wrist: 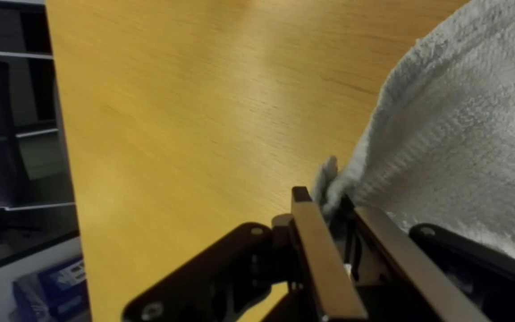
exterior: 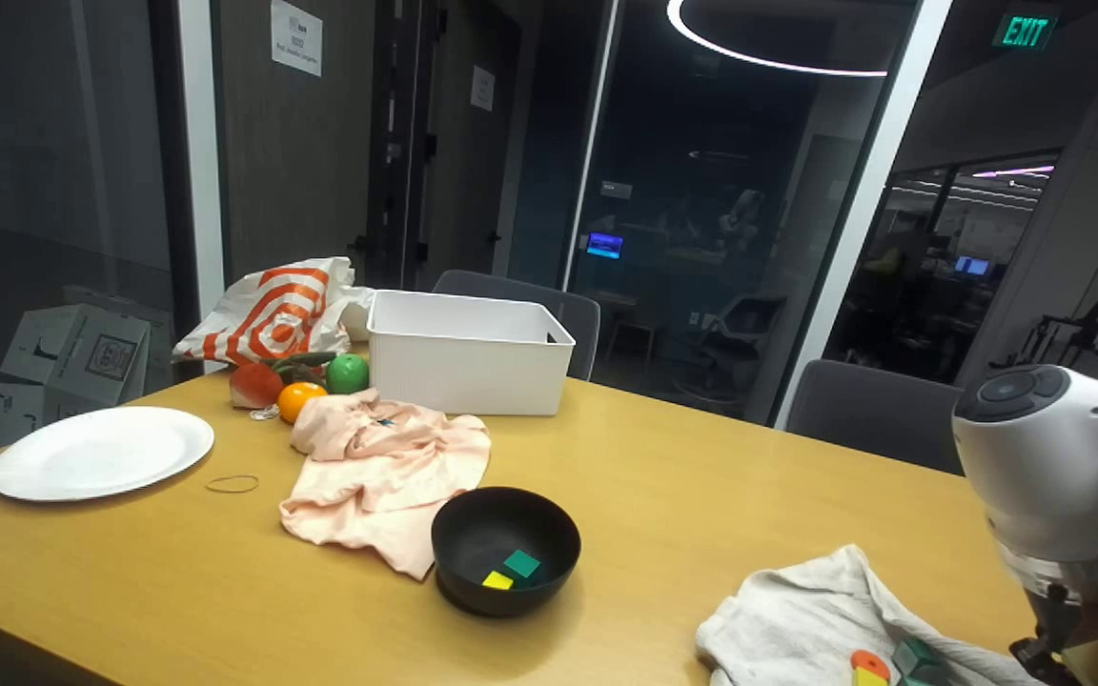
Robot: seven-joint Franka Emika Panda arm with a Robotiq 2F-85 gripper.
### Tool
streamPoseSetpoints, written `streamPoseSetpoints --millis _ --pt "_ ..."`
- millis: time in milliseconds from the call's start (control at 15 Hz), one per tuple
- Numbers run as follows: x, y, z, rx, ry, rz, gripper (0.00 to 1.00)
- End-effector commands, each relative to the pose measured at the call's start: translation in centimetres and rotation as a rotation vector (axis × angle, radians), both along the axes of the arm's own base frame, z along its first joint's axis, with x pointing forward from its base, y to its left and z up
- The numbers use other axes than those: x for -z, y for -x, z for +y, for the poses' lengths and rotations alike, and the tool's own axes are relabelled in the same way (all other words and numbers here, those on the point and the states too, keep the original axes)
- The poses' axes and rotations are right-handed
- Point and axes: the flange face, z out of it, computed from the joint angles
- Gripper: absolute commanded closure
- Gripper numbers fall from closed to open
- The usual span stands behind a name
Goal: Unfold the towel on the right.
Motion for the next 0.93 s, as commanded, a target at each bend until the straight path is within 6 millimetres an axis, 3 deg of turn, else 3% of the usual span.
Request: streamPoseSetpoints --millis 0,600,667,867 --pt "0.6 -0.9 -1.8 0.085 0.133 -0.005 0.82" --pt "4.3 -2.5 -3.6 0.204 0.288 0.021 0.82" --pt "4.6 -2.7 -3.5 0.211 0.289 0.017 0.57" --pt "5.2 -3.0 -3.0 0.221 0.297 0.01 0.47"
